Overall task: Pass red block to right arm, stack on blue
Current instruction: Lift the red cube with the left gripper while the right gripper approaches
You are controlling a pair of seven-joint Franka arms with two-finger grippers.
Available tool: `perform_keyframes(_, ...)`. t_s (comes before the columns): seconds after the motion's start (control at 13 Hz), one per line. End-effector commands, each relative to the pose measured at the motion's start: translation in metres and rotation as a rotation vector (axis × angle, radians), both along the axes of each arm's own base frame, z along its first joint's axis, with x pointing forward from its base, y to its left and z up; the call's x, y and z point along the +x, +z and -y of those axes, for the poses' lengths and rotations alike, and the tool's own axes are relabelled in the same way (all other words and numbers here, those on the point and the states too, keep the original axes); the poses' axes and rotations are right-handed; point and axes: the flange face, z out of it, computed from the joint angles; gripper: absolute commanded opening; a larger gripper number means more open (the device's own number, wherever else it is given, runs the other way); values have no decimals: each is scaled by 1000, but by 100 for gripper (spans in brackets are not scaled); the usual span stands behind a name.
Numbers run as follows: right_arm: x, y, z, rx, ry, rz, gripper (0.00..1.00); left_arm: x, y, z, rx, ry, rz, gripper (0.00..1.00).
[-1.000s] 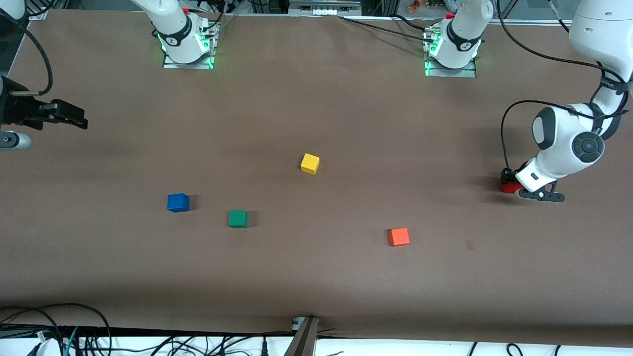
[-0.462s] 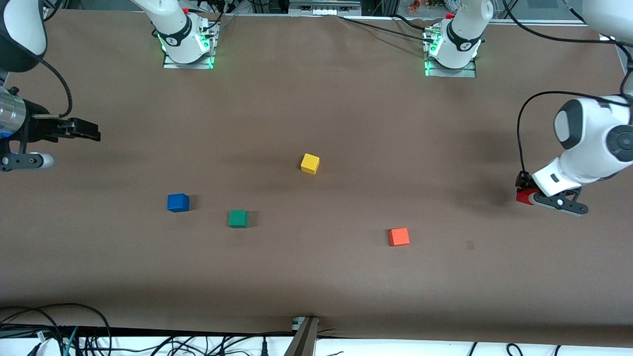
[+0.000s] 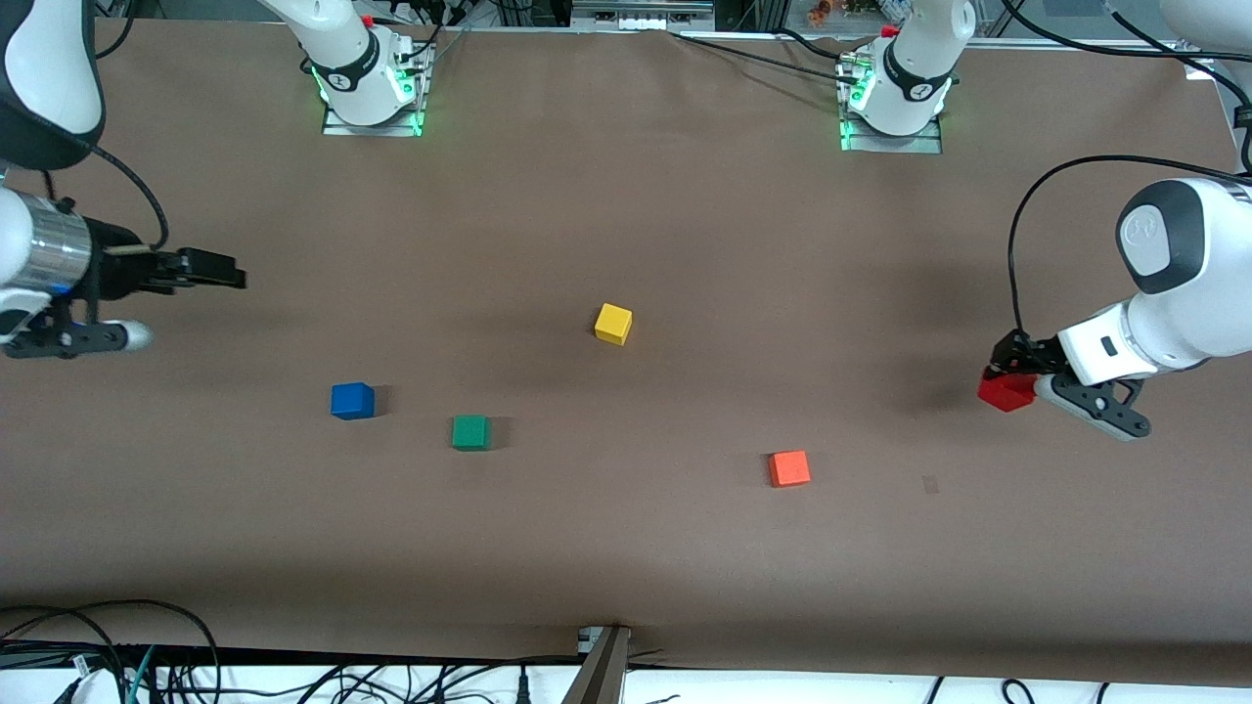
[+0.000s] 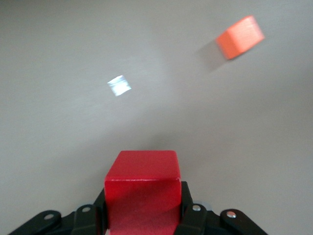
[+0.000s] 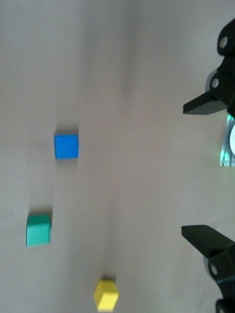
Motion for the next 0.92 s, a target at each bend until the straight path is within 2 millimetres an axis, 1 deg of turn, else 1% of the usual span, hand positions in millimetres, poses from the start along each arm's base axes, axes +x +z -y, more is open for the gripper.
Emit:
perform_keyframes(0.0,15,-30,-20,163,-16,-53,100,3,10,17,-193,-96,39,18)
perform_keyframes(0.08,20,-42,-26,242,-37,-76,100,5,11,24,-271,-159,83,19)
perform_keyframes(0.15,24,-54,-34,303,-52,-101,100,5,6,38,-340,-228,118,18)
perform_keyframes(0.23,28,-69,-41,360,-68,-126,100,5,7,61,-414,-284,151,18)
perform_keyframes(0.38,38,-92,-57,535,-119,-172,100,4,2,86,-537,-300,178,21)
perform_keyframes(0.54,46,-117,-73,674,-158,-218,100,6,-1,122,-678,-313,229,21)
perform_keyframes(0.62,48,-131,-87,741,-165,-244,100,8,-8,143,-776,-305,252,19)
perform_keyframes(0.69,50,-143,-101,821,-171,-262,100,10,-7,161,-846,-302,302,19)
perform_keyframes(0.77,52,-153,-114,901,-185,-277,100,10,-4,178,-868,-318,354,25)
perform_keyframes(0.85,52,-164,-126,953,-204,-297,100,10,-10,193,-885,-318,380,28)
